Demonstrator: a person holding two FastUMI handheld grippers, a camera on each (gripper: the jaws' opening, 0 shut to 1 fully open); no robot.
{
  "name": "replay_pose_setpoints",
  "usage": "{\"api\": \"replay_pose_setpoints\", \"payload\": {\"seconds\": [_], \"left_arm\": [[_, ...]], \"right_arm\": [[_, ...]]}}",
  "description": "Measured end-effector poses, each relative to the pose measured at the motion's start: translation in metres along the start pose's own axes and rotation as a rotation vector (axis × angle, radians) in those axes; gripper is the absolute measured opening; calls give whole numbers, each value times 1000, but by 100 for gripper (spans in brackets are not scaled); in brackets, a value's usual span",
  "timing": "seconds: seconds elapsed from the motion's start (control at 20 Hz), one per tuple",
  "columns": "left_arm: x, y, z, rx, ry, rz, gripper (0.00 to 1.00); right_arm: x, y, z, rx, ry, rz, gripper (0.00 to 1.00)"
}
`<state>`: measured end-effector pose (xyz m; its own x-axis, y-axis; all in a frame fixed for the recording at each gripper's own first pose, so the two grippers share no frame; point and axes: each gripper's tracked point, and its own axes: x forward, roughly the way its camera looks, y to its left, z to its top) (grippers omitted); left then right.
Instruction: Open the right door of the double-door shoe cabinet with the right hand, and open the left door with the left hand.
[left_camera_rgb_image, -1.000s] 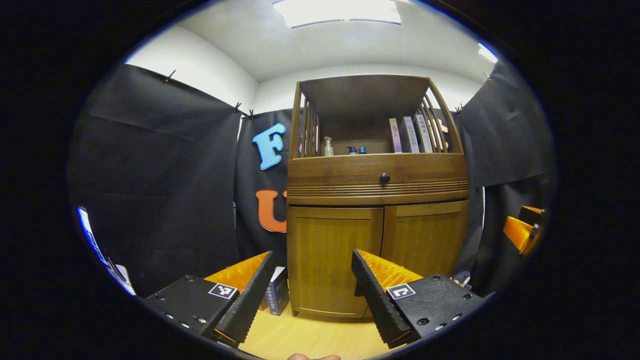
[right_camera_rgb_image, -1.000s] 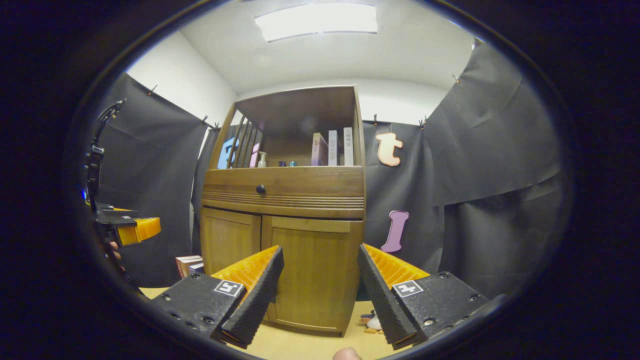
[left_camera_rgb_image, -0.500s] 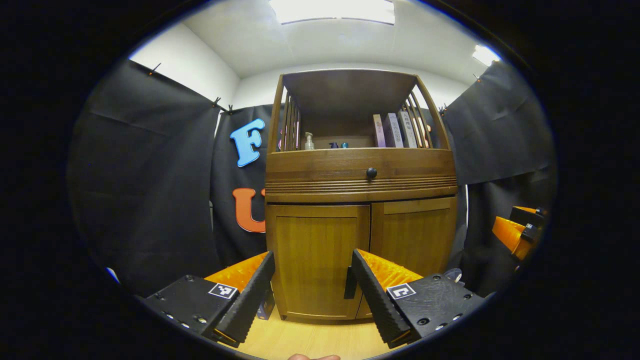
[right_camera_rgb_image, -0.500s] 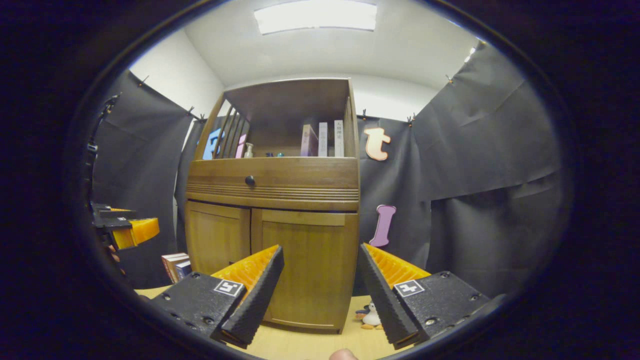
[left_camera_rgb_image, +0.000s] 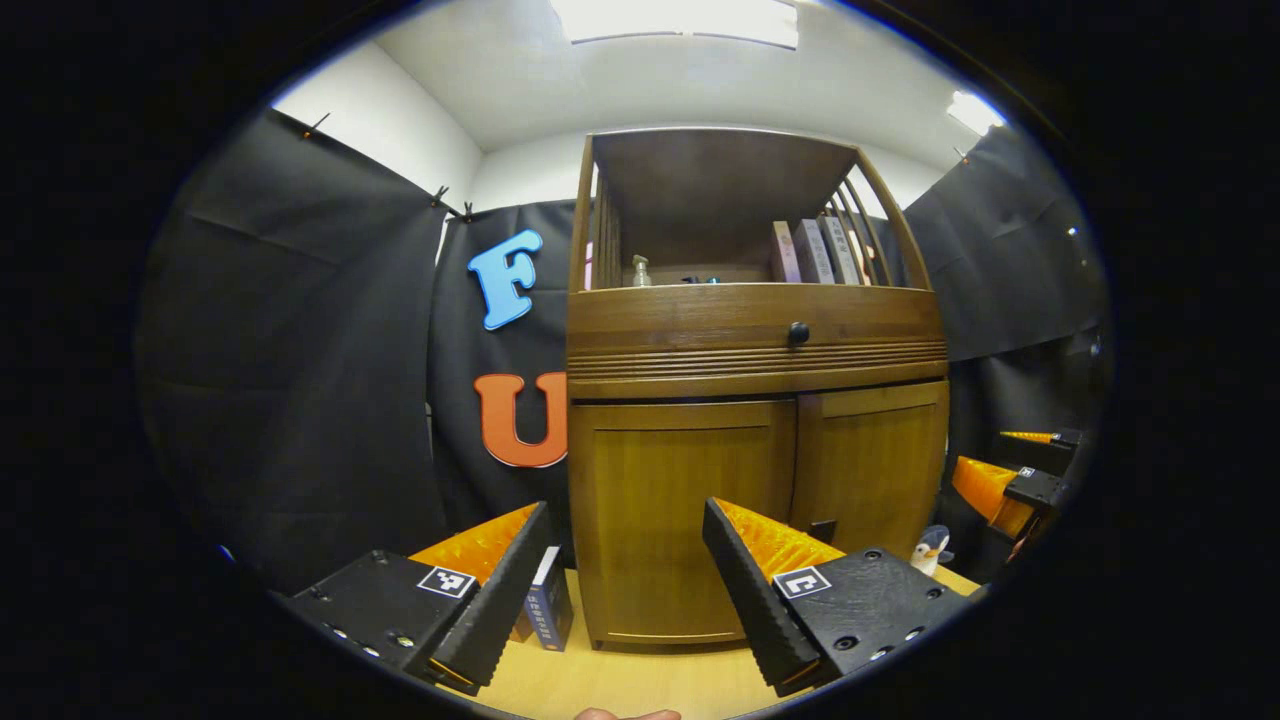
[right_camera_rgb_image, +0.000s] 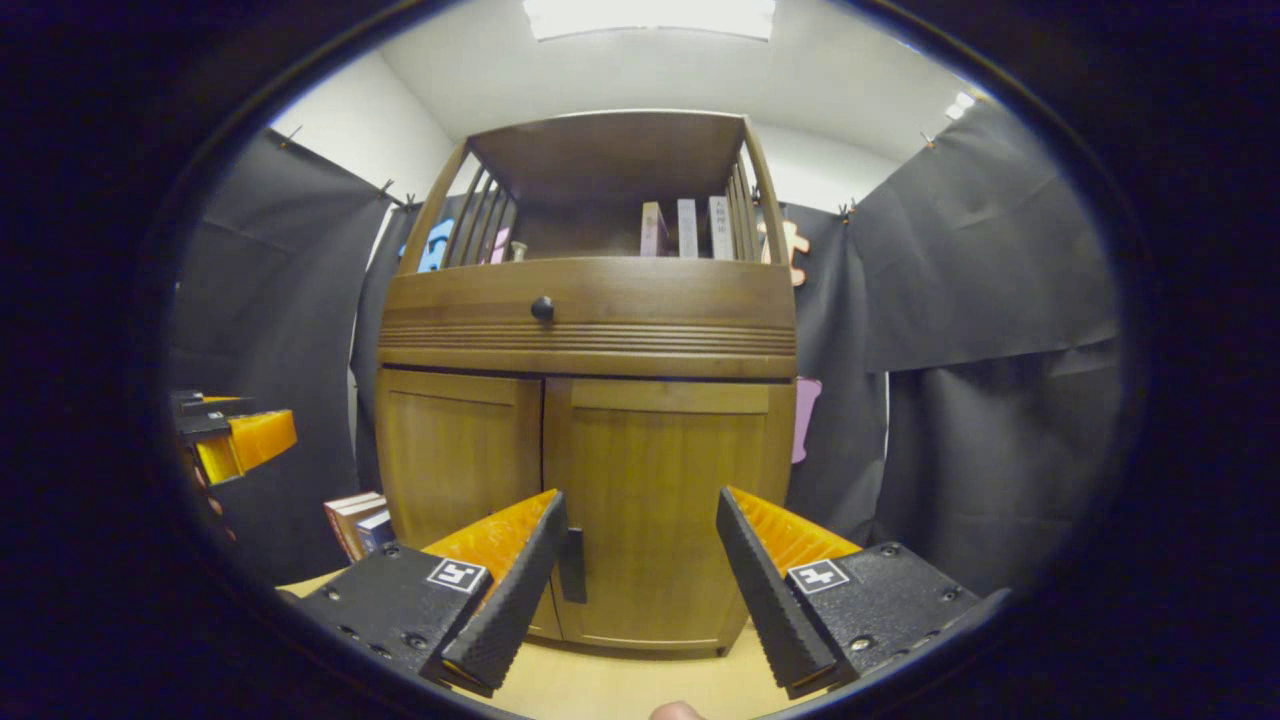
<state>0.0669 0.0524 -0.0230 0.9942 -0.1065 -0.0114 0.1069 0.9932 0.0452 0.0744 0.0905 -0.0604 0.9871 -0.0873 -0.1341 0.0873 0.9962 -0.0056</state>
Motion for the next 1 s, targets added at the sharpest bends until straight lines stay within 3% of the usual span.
{"api": "replay_pose_setpoints", "payload": {"seconds": [0.4,0.65,0.95,1.0], "left_arm": [[-1,39,-18,-3,44,71,93],[-7,56,-26,27,63,111,93],[-14,69,-35,4,90,165,93],[-16,72,-34,3,89,172,93]], "right_arm": [[58,39,-53,25,134,68,97],[98,51,-87,48,223,99,92],[130,66,-117,50,277,77,84],[131,67,-122,51,290,73,79]]}}
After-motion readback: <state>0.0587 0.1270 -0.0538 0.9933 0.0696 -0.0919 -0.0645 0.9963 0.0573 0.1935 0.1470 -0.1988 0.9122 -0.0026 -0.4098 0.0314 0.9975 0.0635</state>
